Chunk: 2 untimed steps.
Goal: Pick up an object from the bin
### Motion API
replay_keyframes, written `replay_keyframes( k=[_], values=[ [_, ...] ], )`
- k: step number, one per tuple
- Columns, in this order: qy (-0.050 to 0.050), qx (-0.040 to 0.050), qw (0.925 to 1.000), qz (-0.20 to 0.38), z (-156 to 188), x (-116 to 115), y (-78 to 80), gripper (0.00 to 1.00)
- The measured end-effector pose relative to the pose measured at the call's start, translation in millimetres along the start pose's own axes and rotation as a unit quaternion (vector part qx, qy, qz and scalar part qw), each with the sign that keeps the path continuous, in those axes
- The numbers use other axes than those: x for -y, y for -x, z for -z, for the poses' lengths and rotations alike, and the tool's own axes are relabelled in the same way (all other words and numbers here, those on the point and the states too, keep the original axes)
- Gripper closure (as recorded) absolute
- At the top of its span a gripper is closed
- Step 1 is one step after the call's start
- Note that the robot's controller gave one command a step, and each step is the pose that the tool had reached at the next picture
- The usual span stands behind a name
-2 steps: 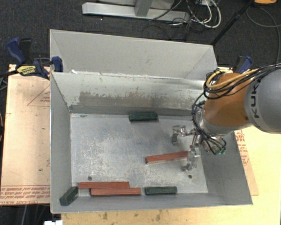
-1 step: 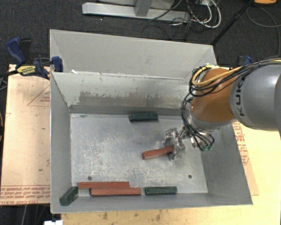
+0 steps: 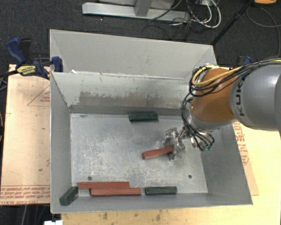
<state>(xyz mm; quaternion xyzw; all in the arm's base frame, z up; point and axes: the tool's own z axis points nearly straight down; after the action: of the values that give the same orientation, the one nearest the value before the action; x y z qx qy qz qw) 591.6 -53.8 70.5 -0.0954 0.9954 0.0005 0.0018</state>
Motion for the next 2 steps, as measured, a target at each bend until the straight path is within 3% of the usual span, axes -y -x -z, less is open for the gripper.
replay_keyframes(
  k=[1,2],
  values=[
    [-0.002,0.0003,0.9993,0.037,0.7,-42.4,-5.9,1.00],
    [0.002,0.0007,0.9926,0.122,0.7,-46.0,19.3,1.00]
  ],
)
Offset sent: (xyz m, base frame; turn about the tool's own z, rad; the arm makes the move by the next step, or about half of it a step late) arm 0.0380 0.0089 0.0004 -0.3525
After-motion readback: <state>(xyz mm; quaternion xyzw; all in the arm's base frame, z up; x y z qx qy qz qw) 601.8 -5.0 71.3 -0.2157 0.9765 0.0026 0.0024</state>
